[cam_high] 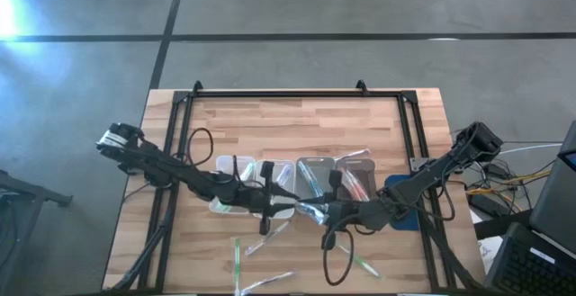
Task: Pick & Place Toothbrushes
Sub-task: Put the blue toothbrush into the gray bin
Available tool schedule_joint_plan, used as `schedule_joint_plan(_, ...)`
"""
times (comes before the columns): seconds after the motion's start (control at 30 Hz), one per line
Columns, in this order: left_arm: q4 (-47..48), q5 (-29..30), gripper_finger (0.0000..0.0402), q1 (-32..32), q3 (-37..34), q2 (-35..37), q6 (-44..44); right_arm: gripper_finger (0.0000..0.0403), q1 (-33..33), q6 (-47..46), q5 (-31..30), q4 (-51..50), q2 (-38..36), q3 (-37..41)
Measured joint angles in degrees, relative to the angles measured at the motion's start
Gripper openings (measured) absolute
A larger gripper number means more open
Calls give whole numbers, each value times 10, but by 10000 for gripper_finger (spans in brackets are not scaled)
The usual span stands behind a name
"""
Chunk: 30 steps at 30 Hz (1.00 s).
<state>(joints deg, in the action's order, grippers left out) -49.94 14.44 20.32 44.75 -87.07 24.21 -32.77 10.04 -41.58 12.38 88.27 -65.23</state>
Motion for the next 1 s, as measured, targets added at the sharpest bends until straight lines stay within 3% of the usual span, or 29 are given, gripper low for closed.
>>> schedule_joint_plan(0.1,23,32,122,0,4,1,-7,28,0,3,-4,0,-1,0)
schedule_joint_plan(0.27,76,165,185,2,4,21,1,32,2,2,-10,2,-10,0)
schedule_joint_plan(0.37,146,227,205,8,3,53,8,29,2,2,-60,0,-12,0)
schedule_joint_plan(0.5,268,254,213,13,2,109,-39,30,12,-5,-110,-38,-13,-14)
schedule_joint_plan(0.63,385,256,209,13,0,167,-124,31,41,-104,-105,-189,-13,-59)
schedule_joint_plan(0.8,471,256,206,13,-11,220,-209,32,96,-270,-64,-411,-11,-127)
schedule_joint_plan(1.0,470,263,206,13,-52,265,-216,33,154,-347,59,-506,-11,-170)
